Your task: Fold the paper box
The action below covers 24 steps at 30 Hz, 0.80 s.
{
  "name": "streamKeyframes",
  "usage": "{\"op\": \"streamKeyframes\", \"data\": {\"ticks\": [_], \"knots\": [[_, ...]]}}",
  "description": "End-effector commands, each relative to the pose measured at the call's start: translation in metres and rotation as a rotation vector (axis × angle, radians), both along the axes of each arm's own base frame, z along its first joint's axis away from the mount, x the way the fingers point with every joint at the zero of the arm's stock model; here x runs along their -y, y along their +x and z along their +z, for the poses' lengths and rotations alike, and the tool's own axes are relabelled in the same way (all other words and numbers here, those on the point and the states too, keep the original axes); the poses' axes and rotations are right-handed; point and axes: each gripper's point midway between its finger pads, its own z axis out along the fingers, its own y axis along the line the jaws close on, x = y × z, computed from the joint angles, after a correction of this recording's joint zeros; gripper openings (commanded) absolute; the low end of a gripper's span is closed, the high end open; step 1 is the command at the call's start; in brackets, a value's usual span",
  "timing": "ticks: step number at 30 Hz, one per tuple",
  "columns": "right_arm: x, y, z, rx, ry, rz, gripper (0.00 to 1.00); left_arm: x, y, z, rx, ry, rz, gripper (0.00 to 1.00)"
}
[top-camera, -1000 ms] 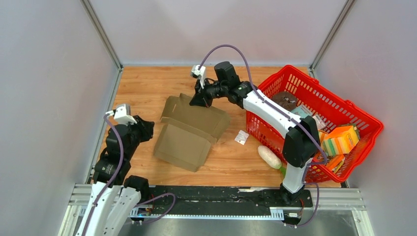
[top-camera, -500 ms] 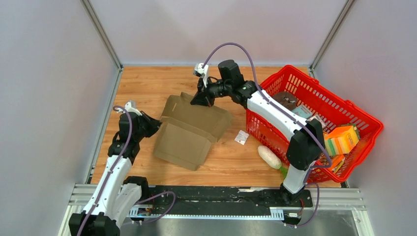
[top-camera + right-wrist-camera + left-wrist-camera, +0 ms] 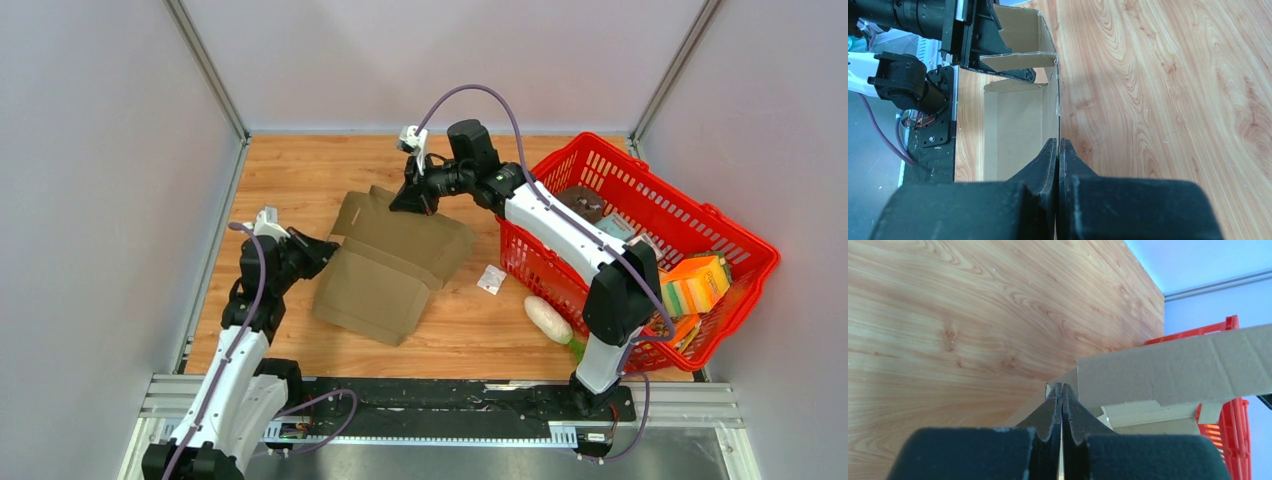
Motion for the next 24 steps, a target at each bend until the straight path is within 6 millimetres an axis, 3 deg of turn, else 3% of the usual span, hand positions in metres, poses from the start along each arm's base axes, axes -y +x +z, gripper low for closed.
{"op": "streamKeyframes", "data": {"ticks": [1, 5, 10, 12, 15, 16, 18, 19, 21, 22, 23, 24], "knots": [[0.000, -0.007, 0.028, 0.041, 0.071, 0.028, 0.00, 0.014, -0.003, 0.014, 0.059, -0.076, -0.037, 0.02], [-0.001, -0.007, 0.027, 0.032, 0.075, 0.042, 0.00, 0.025, -0.003, 0.004, 0.048, -0.075, -0.074, 0.03], [0.000, -0.006, 0.023, 0.042, 0.058, 0.037, 0.00, 0.024, -0.001, 0.009, 0.069, 0.022, -0.111, 0.05], [0.001, -0.001, 0.015, 0.046, 0.032, 0.017, 0.00, 0.020, -0.002, 0.022, 0.107, 0.067, -0.110, 0.09], [0.002, 0.005, 0.006, 0.052, -0.006, -0.008, 0.00, 0.012, -0.016, 0.040, 0.152, 0.155, -0.122, 0.25], [0.003, 0.007, 0.006, 0.057, -0.011, -0.010, 0.00, 0.015, -0.020, 0.055, 0.199, 0.188, -0.161, 0.33], [0.003, 0.008, 0.002, 0.055, -0.026, -0.013, 0.00, 0.019, -0.028, 0.065, 0.219, 0.218, -0.215, 0.40], [0.003, 0.009, 0.001, 0.051, -0.030, -0.014, 0.00, 0.024, -0.031, 0.086, 0.270, 0.242, -0.258, 0.49], [0.002, 0.008, 0.000, 0.049, -0.034, -0.011, 0.00, 0.027, -0.033, 0.095, 0.264, 0.262, -0.291, 0.52], [0.002, 0.008, 0.000, 0.048, -0.035, -0.011, 0.00, 0.030, -0.033, 0.117, 0.310, 0.277, -0.306, 0.53], [0.002, 0.008, -0.001, 0.047, -0.037, -0.011, 0.00, 0.032, -0.032, 0.126, 0.321, 0.284, -0.318, 0.53], [0.002, 0.007, -0.001, 0.047, -0.039, -0.010, 0.00, 0.035, -0.026, 0.123, 0.289, 0.303, -0.342, 0.54]]}}
